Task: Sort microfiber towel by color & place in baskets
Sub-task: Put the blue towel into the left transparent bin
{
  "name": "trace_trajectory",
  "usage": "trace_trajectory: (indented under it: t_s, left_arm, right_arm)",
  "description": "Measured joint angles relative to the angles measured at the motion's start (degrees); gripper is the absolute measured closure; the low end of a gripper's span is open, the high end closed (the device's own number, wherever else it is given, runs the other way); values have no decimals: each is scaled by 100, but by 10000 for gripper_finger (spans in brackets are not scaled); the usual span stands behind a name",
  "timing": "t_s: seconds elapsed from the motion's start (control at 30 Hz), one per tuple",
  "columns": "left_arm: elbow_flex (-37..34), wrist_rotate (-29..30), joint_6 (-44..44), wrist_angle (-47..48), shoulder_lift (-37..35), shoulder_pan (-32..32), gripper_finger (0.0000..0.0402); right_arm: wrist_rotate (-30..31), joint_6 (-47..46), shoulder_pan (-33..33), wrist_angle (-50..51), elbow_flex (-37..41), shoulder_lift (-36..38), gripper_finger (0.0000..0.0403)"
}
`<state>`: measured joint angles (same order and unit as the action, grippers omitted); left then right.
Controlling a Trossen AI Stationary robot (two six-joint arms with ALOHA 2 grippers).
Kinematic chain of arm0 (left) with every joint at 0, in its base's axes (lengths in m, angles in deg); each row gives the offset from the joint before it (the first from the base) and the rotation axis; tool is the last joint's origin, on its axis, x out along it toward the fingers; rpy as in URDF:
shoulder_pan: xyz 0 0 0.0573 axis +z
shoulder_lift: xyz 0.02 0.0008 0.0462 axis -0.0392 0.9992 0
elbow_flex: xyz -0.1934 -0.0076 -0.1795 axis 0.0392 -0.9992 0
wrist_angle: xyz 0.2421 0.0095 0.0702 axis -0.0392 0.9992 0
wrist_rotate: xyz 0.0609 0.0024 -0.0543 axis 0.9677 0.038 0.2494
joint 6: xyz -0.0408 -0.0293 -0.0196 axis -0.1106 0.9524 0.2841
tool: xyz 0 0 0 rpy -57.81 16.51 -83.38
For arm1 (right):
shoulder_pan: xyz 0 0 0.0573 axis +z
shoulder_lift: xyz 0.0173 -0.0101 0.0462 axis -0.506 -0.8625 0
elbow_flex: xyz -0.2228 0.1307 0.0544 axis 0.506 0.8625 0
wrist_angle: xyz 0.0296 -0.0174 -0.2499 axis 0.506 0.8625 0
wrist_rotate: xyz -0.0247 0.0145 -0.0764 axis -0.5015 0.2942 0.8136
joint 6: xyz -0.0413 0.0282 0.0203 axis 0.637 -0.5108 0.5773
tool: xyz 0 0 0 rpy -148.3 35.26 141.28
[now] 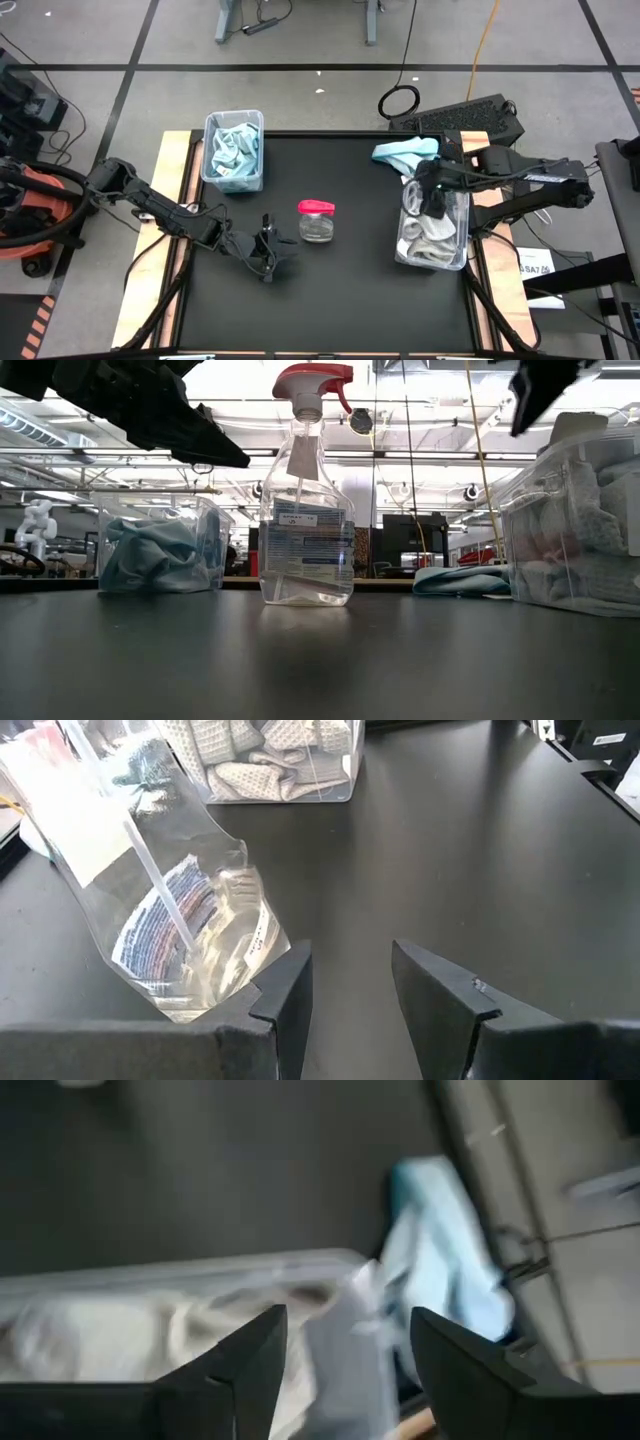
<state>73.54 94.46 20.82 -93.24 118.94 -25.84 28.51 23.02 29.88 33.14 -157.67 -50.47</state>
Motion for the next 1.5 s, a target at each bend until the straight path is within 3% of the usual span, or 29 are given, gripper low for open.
trace_trajectory:
  t_s: [0.1, 0.4, 0.77, 0.97, 1.17, 1.3, 1.5]
  left_arm:
    - [0, 0, -14, 0, 0, 0, 255]
    - [1, 0, -120, -26, 0, 0, 255]
    - [1, -2, -116, -17, 0, 0, 255]
    - [1, 0, -116, -4, 0, -2, 255]
    - [1, 0, -116, -2, 0, -1, 255]
    - [0, -2, -116, 0, 0, -1, 255]
    - [1, -2, -114, 21, 0, -7, 255]
  right_arm:
    - [359, 211, -185, -288, -121, 0, 193]
    - [397, 1217, -1202, -1332, -121, -255, 190]
    - [344, 1595, -2706, -1997, -124, -1406, 190]
    - [-495, 1614, -3428, -2223, -124, -2179, 190]
    - [-759, 1614, -3904, -2550, -124, -2910, 190]
    - [-1244, 1615, -4180, -2593, -124, -3408, 190]
    - [-1288, 1682, -4429, -2579, -124, -3971, 190]
